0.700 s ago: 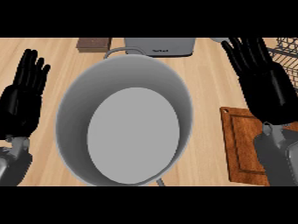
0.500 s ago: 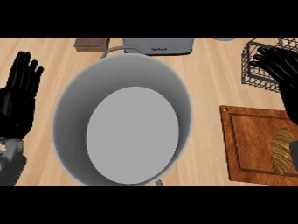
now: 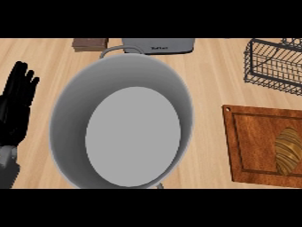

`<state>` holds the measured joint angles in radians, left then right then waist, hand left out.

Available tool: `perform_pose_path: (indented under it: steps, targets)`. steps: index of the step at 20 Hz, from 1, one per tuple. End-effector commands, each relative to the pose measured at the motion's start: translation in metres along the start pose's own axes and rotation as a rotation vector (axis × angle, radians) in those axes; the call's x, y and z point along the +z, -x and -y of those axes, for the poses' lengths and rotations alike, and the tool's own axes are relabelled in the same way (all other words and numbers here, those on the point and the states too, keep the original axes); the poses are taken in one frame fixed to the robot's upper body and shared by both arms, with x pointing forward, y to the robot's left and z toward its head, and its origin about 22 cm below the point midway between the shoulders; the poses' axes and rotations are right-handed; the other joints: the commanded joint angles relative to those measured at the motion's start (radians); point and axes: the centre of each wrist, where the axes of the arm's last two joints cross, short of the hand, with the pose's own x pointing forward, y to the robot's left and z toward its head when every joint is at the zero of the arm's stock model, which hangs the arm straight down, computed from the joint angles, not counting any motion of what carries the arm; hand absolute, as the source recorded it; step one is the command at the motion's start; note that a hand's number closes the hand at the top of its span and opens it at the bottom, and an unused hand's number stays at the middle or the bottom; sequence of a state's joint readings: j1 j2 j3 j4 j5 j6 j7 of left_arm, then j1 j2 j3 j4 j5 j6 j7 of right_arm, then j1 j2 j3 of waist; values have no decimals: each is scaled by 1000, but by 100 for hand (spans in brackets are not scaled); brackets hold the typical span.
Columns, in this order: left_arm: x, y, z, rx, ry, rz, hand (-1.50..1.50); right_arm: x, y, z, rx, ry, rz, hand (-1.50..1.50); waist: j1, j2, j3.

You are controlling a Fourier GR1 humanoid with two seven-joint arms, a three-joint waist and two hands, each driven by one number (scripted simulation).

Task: Pick the croissant from the cutting board and place it in the pot

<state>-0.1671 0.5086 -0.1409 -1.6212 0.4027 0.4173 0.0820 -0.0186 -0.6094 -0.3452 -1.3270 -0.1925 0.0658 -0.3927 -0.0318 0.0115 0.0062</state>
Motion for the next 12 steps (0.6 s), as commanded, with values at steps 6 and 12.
perform_pose_path:
  steps: [6, 12]
  targets:
    - [-5, -12, 4, -17, 42, -31, 0, 32, 30, 89, 104, -114, 77, -150, 35, -11, -5]
    - [2, 15, 11, -7, 46, -26, 0, -5, -17, 92, 333, -442, -116, -150, 42, -8, -9]
